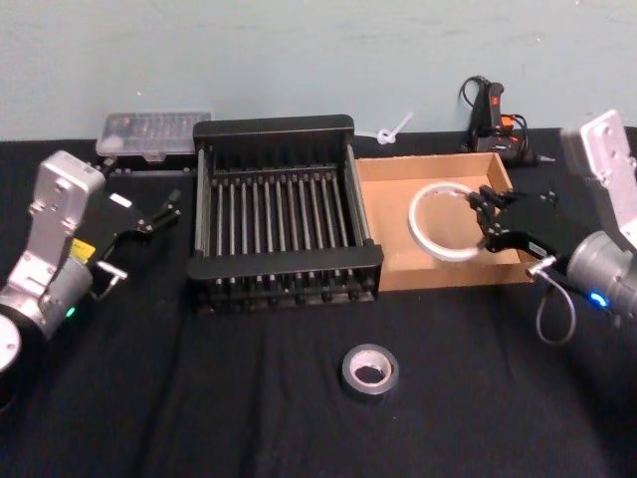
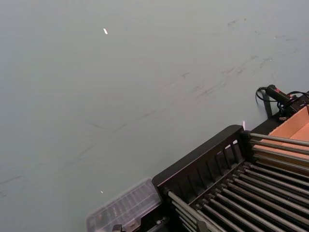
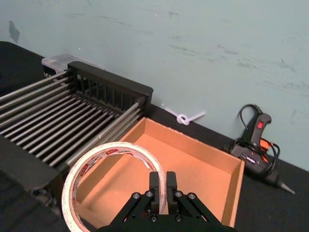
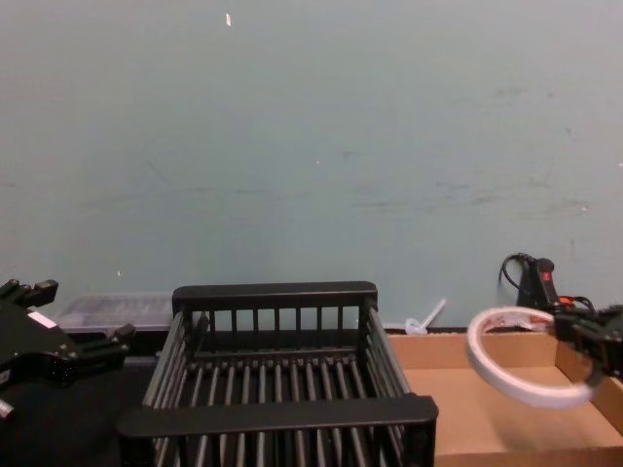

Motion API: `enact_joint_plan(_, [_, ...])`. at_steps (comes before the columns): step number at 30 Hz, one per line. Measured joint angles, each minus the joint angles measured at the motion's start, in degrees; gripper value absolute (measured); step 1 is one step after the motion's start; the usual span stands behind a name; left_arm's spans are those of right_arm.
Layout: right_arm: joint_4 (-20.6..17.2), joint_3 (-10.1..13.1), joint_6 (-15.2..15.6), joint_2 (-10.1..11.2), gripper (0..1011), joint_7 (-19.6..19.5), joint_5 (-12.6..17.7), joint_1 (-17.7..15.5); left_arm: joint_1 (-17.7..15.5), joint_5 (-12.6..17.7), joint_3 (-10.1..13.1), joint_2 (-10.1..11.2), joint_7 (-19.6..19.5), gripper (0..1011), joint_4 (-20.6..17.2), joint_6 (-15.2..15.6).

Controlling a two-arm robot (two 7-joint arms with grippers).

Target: Pick up the white tape and place it into the black box , Pick up the silver tape and place it into the brown box.

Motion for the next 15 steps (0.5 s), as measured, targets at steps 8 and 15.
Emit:
enact_joint_plan(8, [3.06,-2.11,0.49,-2.84,92,0.25,-2.05,4.13,0.0,0.0,0.0,0.0,0.0,1002,0.0,0.0])
enact_joint_plan(15, [6.0,-4.06,0.42,-5.44,92,0.86,-3.79,7.63,0.0,0.0,0.0,0.0,0.0,1001,0.0,0.0])
